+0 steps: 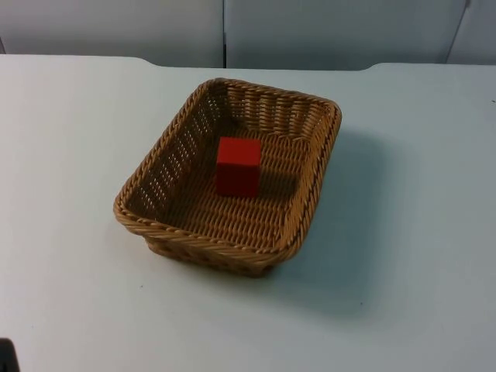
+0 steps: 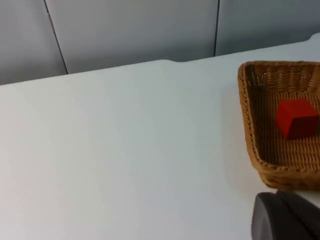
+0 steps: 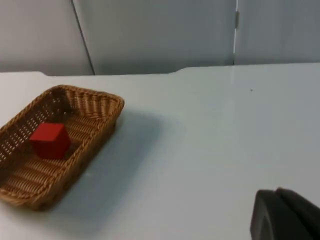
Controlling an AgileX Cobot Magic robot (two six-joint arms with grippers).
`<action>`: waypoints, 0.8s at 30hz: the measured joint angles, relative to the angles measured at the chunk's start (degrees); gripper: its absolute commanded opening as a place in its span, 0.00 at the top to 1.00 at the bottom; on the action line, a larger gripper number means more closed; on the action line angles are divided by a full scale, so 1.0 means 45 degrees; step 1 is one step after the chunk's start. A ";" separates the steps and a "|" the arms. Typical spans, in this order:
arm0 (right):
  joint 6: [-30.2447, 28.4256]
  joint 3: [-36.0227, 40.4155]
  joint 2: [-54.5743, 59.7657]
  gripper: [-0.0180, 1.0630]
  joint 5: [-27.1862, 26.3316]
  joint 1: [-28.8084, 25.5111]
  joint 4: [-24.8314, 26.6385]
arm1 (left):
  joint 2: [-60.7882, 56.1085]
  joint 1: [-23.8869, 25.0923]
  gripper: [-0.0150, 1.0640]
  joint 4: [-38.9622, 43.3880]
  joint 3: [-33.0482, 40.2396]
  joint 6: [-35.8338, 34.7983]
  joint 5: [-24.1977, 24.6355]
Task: Pick up the basket with the left hand and place the cube into the basket with the right hand.
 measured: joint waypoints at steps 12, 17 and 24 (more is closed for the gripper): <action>-0.0185 0.1125 0.0000 0.99 0.0329 0.0000 0.1086 | -0.0763 0.0000 0.99 -0.0118 -0.0043 -0.0103 0.1040; -0.0280 0.1126 0.0000 0.99 0.0351 0.0000 0.1092 | -0.0763 0.0000 0.99 -0.0168 -0.0060 -0.0103 0.1671; -0.0520 0.1260 0.0000 0.99 0.0327 0.0000 0.1092 | -0.0763 0.0000 0.99 -0.0114 -0.0060 -0.0103 0.2082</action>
